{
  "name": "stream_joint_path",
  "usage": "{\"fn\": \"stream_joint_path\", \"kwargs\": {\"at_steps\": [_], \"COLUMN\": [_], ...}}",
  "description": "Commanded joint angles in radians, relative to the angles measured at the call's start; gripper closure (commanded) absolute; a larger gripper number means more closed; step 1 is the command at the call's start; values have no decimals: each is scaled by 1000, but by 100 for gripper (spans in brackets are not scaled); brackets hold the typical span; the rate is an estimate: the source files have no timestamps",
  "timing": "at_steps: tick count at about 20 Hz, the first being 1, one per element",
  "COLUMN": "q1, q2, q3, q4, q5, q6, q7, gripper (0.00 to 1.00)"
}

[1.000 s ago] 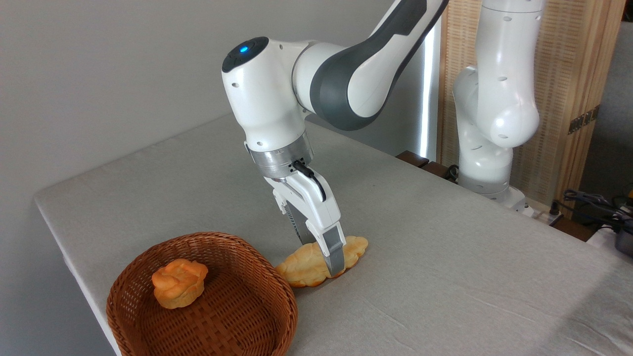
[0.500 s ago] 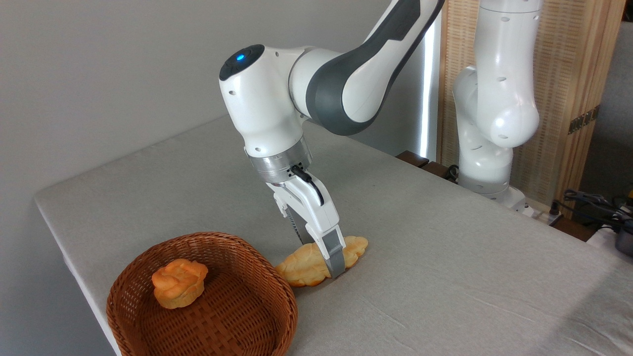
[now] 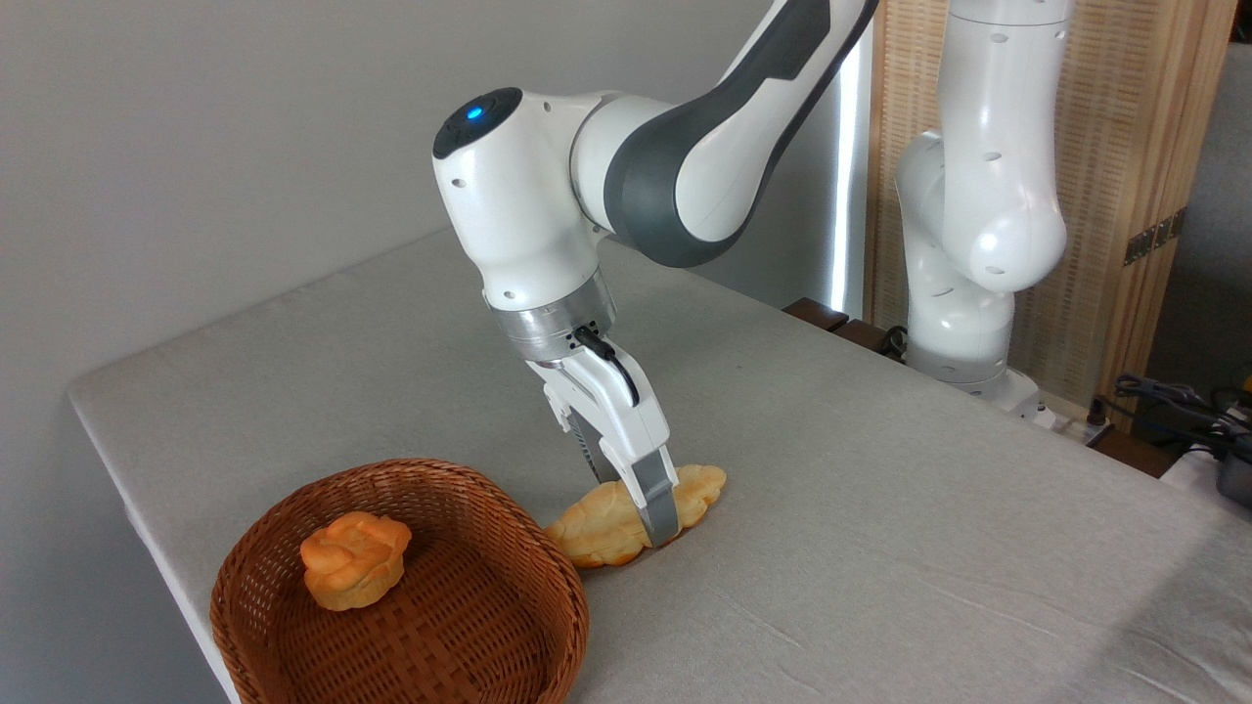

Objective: Put bread into the basket
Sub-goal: 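Close the gripper on the edge of the leaf-shaped bread, then lift the gripped bread up off the table toward the basket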

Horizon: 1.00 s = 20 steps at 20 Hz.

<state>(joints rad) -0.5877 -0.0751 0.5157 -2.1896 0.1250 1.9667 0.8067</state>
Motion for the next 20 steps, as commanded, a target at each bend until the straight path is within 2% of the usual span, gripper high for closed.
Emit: {"fn": "stream_joint_path", "kwargs": {"at_steps": [1,7,10,15,20], "q1": [-8,-8,-8,-8,-8], "q2": [-6,-20,-44,-78,-117], "q3": [4,4,1,-37,-66], "q4": [-6,-6,-2,13,85], "q5": [18,19,18,18,-4], "q6": [11,-31,-98,-198,-293], "q7": [20,20,19,12,12], "gripper": [53,52,51,55,54]}}
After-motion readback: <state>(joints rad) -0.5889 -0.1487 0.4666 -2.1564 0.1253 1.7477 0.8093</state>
